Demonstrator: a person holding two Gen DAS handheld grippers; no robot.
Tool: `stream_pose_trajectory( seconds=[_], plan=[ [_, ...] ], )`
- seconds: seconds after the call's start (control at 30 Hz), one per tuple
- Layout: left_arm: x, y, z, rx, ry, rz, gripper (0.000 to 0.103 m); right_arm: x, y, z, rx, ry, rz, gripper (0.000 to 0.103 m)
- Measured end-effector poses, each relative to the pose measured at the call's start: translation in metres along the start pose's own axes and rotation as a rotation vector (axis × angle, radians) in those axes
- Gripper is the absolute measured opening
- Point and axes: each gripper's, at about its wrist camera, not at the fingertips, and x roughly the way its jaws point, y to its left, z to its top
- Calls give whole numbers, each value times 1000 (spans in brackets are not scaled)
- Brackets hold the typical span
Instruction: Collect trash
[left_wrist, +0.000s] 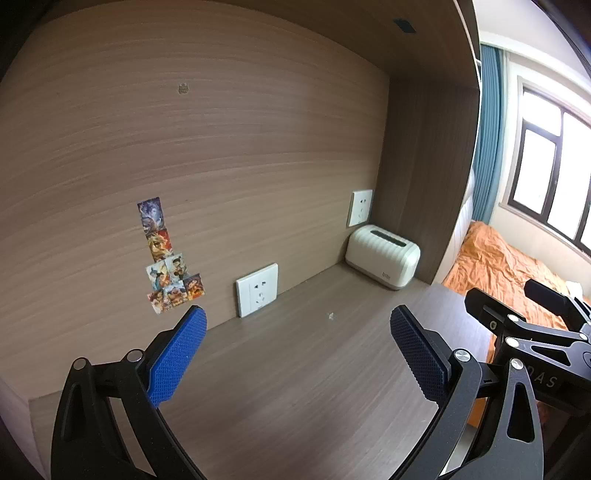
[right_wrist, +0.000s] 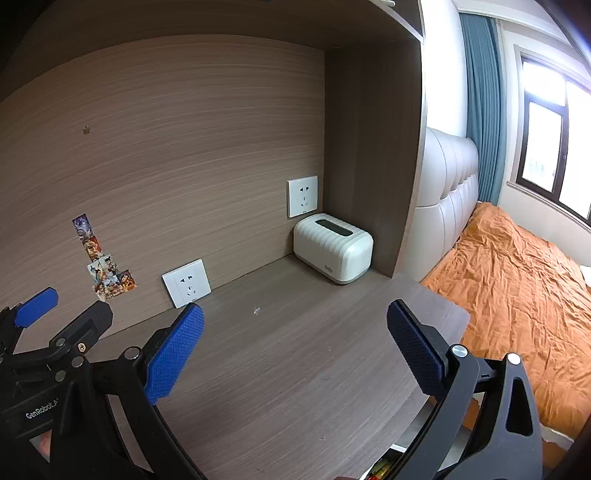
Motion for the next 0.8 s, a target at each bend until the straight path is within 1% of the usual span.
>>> stream_pose_trajectory(
  seconds=[0.23, 0.47, 0.7, 0.8],
  plan=[
    [1, -3, 0, 4, 6, 4, 98, 2, -2, 1, -4, -3, -12, 99],
    [1, -9, 2, 29, -14, 25, 98, 6, -3, 1, -4, -2, -19, 99],
    [9, -11, 4, 28, -2, 20, 98, 13, -8, 4, 4, 8, -22, 99],
    [14, -12, 4, 22, 21, 7, 98, 17, -9, 4, 7, 13, -26, 99]
  ],
)
